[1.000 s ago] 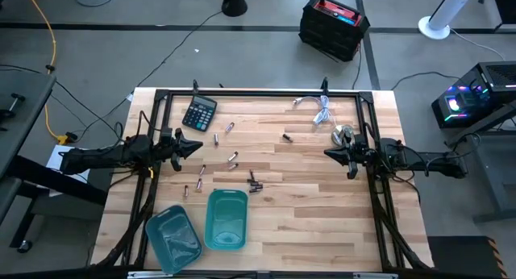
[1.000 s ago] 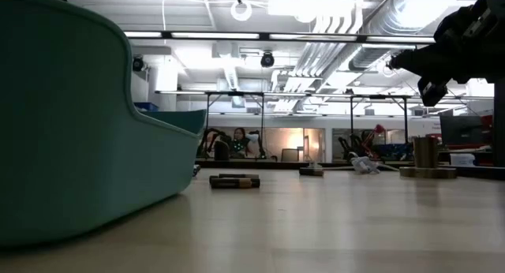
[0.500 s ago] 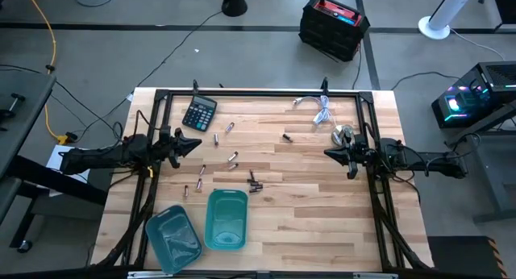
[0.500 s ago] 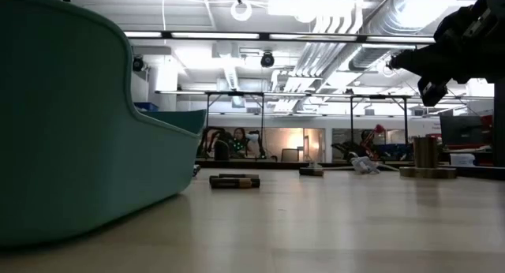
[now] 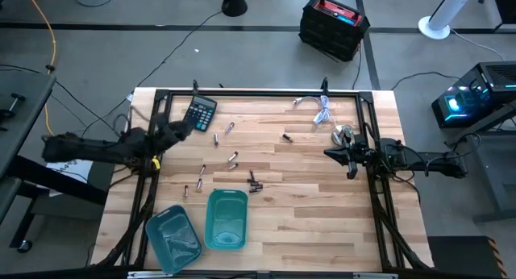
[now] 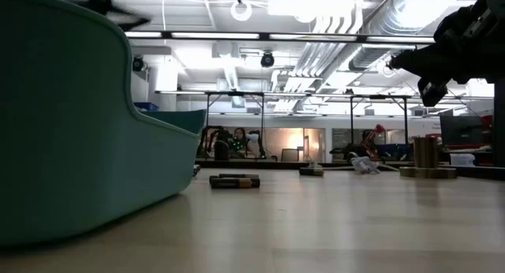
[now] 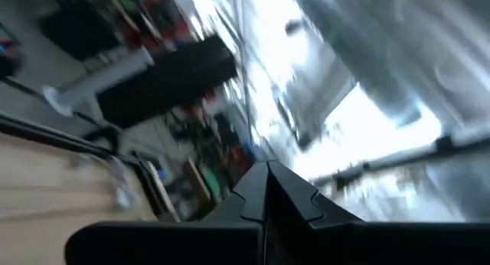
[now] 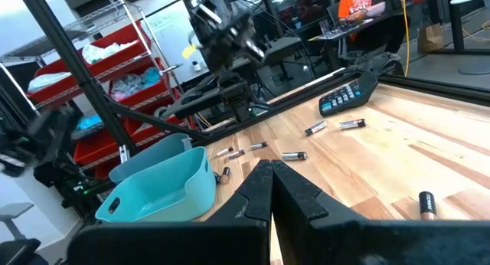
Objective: Sort batteries
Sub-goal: Move the bins to the center of the table
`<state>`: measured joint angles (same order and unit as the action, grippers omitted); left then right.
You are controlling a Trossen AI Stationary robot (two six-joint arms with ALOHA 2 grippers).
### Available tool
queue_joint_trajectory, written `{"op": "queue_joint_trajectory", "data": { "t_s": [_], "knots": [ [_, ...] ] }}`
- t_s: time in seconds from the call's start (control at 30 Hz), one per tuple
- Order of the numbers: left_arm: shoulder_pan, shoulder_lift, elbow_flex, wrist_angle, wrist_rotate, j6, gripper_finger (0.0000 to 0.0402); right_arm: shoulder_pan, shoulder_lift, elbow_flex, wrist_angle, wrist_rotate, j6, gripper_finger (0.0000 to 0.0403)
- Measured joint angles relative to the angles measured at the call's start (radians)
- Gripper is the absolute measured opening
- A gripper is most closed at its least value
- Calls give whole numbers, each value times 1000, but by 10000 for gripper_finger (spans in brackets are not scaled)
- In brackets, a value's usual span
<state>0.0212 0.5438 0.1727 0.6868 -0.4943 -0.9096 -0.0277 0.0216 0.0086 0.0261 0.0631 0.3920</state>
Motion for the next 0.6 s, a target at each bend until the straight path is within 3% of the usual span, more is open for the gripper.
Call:
{"op": "queue_joint_trajectory", "data": {
  "t_s": [0.07,0.13,0.23,0.33,0.43,0.5,0.6],
  "knots": [
    [-8,171,140,-18,123,89,0,0,1,0,0,0,0,0],
    [-7,320,306,-132,312,229,0,0,2,0,0,0,0,0],
    [2,470,569,-490,584,349,0,0,2,0,0,0,0,0],
    [3,568,805,-894,772,394,0,0,3,0,0,0,0,0],
    [-26,620,945,-1104,837,458,0,0,4,0,0,3,-4,0],
    [-38,617,980,-1131,845,515,0,-5,4,0,29,90,-19,0],
    [-27,594,983,-1150,840,596,0,-5,4,0,173,216,226,0]
  ]
}}
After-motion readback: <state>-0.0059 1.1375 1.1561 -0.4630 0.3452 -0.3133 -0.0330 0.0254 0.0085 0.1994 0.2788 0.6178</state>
